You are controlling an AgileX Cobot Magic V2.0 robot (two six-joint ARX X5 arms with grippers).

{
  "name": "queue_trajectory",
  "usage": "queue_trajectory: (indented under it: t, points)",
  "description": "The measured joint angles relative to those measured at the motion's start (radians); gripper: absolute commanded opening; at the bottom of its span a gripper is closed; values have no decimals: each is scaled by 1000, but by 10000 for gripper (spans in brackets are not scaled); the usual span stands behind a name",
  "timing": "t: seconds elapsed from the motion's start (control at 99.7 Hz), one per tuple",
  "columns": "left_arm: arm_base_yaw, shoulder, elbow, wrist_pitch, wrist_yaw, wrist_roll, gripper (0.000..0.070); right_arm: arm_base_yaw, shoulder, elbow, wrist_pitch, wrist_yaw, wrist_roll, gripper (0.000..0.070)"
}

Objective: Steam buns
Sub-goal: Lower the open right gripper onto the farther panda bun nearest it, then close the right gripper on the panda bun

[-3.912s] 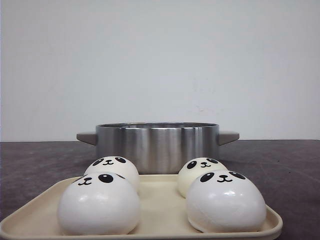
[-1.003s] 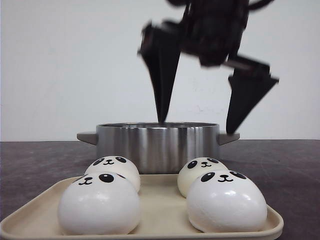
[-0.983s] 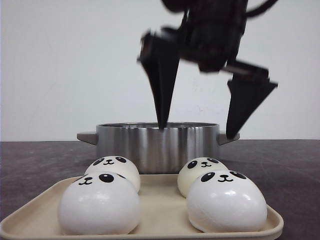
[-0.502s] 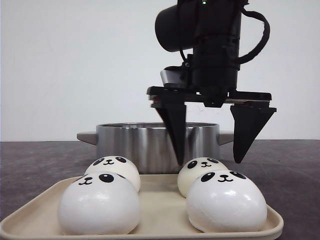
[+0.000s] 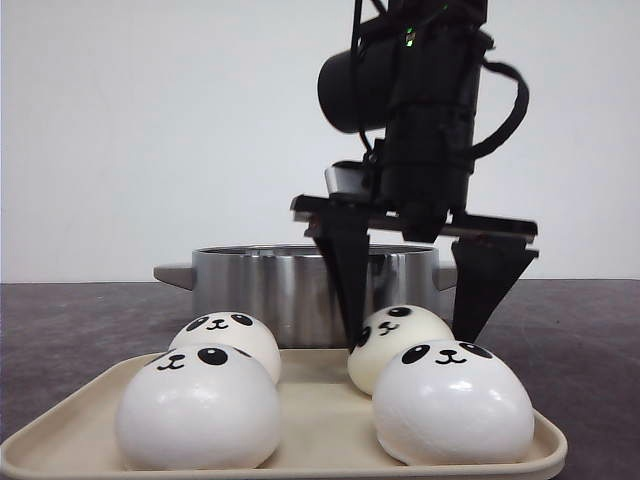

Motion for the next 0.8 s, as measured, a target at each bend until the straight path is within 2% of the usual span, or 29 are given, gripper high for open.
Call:
queue_trajectory:
  t: [0.11,0.15,0.181,0.261,0.311,0.371,0.451,0.502,0.802]
  points:
    - [0,0,0,0,0,0,591,0,10,0,9,-3,1,518]
    - [0,0,0,0,0,0,591,0,11,0,9,-2,3,496]
    - [0,0,0,0,0,0,591,1,11,0,8,0,3,449]
    - [0,0,0,0,0,0,591,0,11,0,2,3,3,260]
    - [0,0,0,0,0,0,591,0,11,0,-3,3,3,187]
    - [0,0,0,0,0,0,591,0,11,0,-6,3,3,122]
    - [0,0,0,0,0,0,590,0,11,0,-7,2,3,88]
    - [0,0,0,0,0,0,591,0,11,0,-8,2,3,0]
    - [0,0,0,0,0,0,591,9,11,0,-9,-11,-25,6]
